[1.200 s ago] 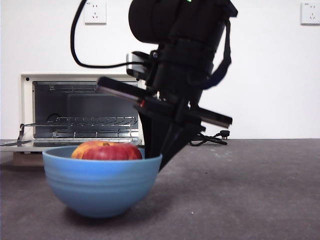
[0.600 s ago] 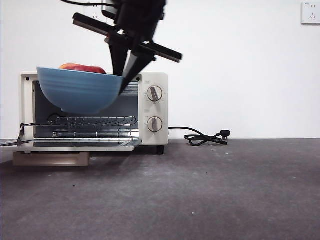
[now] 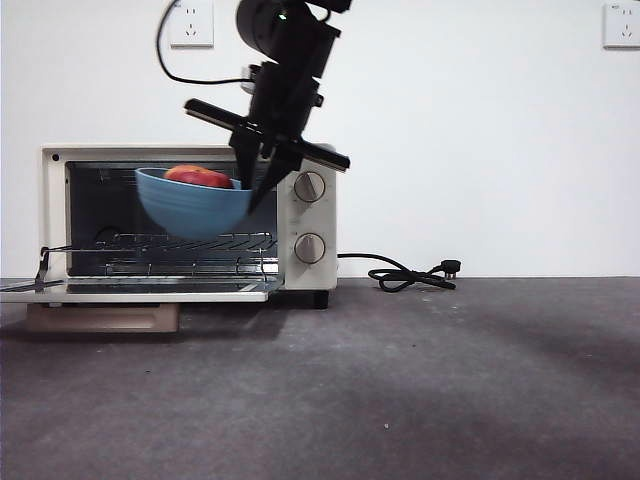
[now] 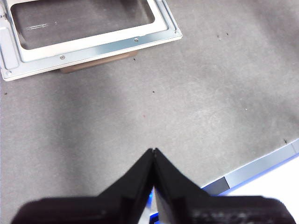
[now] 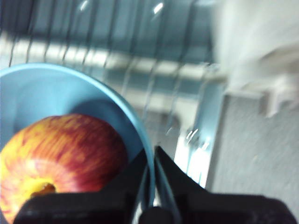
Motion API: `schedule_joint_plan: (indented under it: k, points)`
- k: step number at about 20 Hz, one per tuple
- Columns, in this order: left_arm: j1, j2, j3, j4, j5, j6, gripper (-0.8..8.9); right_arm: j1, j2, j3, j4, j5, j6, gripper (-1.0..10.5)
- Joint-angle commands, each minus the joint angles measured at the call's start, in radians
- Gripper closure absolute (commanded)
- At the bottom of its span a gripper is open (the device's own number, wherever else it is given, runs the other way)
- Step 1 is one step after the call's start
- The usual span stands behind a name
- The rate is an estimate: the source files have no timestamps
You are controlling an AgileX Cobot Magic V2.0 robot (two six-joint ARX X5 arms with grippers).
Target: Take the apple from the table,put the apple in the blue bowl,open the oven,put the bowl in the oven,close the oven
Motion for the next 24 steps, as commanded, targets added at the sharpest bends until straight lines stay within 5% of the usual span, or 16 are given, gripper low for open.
schedule_joint_plan:
  k: [1, 15, 24]
  points:
    - [-0.004, -0.003, -0.008, 0.0, 0.006, -0.003, 8.18, -0.004, 0.006, 0.01, 0.039, 0.0, 0.053, 9.6]
    - [-0.004, -0.003, -0.008, 0.001, 0.006, 0.004, 8.18, -0.023, 0.058, 0.005, 0.142, 0.043, 0.182, 9.6]
    - [-0.004, -0.003, -0.008, 0.0, 0.006, 0.003, 8.18, -0.029, 0.066, -0.005, 0.143, 0.061, 0.181, 9.6]
